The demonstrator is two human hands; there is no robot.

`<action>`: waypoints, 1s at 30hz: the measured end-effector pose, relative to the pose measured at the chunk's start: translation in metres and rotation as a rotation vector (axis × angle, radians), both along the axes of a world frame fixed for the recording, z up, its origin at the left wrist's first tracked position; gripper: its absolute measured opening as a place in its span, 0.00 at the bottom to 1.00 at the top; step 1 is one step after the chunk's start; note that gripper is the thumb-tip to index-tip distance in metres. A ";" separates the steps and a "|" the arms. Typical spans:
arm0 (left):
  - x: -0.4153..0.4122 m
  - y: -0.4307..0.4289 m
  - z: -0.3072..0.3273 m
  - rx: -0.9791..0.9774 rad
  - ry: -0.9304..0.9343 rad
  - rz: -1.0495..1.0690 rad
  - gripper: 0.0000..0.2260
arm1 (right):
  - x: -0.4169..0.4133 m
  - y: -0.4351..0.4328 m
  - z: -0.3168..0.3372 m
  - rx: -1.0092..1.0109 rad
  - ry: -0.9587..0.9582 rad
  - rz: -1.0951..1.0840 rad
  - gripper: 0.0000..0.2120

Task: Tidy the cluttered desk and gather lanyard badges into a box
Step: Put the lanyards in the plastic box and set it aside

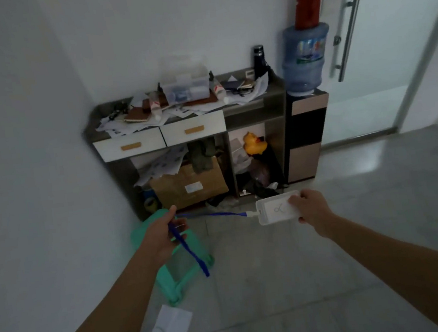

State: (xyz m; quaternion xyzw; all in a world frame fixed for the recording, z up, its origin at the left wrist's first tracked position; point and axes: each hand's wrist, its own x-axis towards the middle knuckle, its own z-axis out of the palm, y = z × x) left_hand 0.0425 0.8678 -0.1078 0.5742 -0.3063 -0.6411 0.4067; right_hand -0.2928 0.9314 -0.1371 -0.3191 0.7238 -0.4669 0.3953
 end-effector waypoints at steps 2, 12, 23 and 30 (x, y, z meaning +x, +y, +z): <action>0.000 -0.054 0.000 -0.011 0.083 0.018 0.11 | 0.000 -0.058 -0.006 -0.006 0.029 -0.002 0.06; -0.037 -0.319 0.049 -0.087 0.333 -0.083 0.19 | -0.022 -0.307 0.016 -0.016 0.015 -0.034 0.06; -0.129 -0.551 0.059 -0.140 0.222 -0.062 0.12 | -0.102 -0.569 0.037 -0.042 0.013 0.093 0.09; -0.157 -0.682 0.089 -0.240 0.088 0.003 0.13 | -0.113 -0.740 0.085 -0.068 0.052 0.271 0.10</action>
